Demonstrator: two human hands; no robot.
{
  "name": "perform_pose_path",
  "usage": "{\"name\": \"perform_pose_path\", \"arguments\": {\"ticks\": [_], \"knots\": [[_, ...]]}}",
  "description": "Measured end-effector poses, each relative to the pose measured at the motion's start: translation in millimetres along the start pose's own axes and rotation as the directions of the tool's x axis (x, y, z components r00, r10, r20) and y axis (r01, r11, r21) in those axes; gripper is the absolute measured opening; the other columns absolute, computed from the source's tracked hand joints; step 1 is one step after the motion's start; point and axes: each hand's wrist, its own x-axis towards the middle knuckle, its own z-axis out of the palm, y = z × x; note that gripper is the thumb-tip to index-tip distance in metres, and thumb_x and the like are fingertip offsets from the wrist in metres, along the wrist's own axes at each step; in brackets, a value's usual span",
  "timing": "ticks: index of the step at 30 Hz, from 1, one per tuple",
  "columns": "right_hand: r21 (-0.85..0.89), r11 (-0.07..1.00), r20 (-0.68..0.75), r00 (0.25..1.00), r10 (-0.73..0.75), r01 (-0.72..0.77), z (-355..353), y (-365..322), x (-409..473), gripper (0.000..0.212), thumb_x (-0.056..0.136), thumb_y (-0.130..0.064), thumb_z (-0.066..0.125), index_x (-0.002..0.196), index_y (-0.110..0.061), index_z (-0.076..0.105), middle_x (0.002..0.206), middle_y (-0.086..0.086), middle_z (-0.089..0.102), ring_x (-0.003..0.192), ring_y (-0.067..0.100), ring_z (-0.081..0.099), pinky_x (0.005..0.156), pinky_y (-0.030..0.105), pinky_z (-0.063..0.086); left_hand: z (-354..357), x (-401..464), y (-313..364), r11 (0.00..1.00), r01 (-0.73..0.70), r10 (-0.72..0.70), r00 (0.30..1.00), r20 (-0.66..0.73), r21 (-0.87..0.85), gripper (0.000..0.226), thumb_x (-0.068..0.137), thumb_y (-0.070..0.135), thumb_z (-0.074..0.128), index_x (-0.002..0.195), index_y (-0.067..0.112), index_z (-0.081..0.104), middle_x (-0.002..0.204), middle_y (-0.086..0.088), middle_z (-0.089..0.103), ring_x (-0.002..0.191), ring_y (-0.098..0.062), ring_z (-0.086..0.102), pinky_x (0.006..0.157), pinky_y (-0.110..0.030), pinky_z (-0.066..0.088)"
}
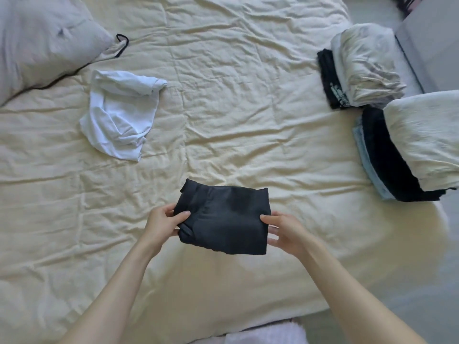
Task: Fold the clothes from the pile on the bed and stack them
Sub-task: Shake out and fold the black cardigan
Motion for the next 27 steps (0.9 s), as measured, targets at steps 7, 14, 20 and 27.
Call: {"name": "perform_pose_path", "arguments": {"ticks": [7, 14, 20, 27], "knots": [[0.011, 0.995, 0.021, 0.995, -0.100, 0.100, -73, -65, -43, 0.016, 0.088, -0.006, 0.061, 0.102, -0.009, 0.067, 0.096, 0.002, 0.074, 0.087, 0.019, 0.068, 0.069, 0.032, 0.056, 80, -24, 74, 0.996, -0.077, 0.078, 0.997, -0.017, 0.052, 0.017, 0.086, 0.000, 0.063, 0.088, 0.016, 0.069, 0.073, 0.005, 0.074, 0.065, -0.008, 0.069, 0.050, -0.021, 0.052], [0.102, 0.967, -0.044, 0.972, -0.231, 0.234, -194, -169, -71, 0.014, 0.088, -0.005, 0.060, 0.101, -0.009, 0.064, 0.096, 0.007, 0.072, 0.079, 0.017, 0.067, 0.058, 0.027, 0.054, 226, -4, 193, 0.970, -0.185, 0.179, 0.982, 0.054, 0.158, 0.019, 0.086, -0.001, 0.062, 0.088, 0.016, 0.069, 0.071, 0.005, 0.073, 0.067, -0.011, 0.067, 0.056, -0.025, 0.055], [0.285, 0.884, -0.128, 0.928, -0.349, 0.371, -271, -242, -90, 0.013, 0.092, -0.005, 0.056, 0.099, -0.011, 0.065, 0.098, 0.006, 0.070, 0.081, 0.014, 0.068, 0.061, 0.027, 0.055, 338, 28, 302, 0.883, -0.369, 0.334, 0.928, 0.162, 0.289, 0.016, 0.085, 0.001, 0.063, 0.084, 0.016, 0.069, 0.076, -0.003, 0.069, 0.070, -0.015, 0.062, 0.062, -0.031, 0.049], [0.544, 0.713, -0.288, 0.897, -0.336, 0.442, -339, -227, -102, 0.021, 0.092, -0.007, 0.056, 0.112, -0.009, 0.063, 0.108, 0.004, 0.071, 0.099, 0.020, 0.068, 0.078, 0.039, 0.056, 456, 53, 360, 0.664, -0.613, 0.418, 0.779, 0.468, 0.428, 0.017, 0.082, 0.004, 0.063, 0.074, -0.010, 0.057, 0.066, -0.006, 0.046, 0.063, -0.012, 0.041, 0.057, -0.028, 0.030]]}}
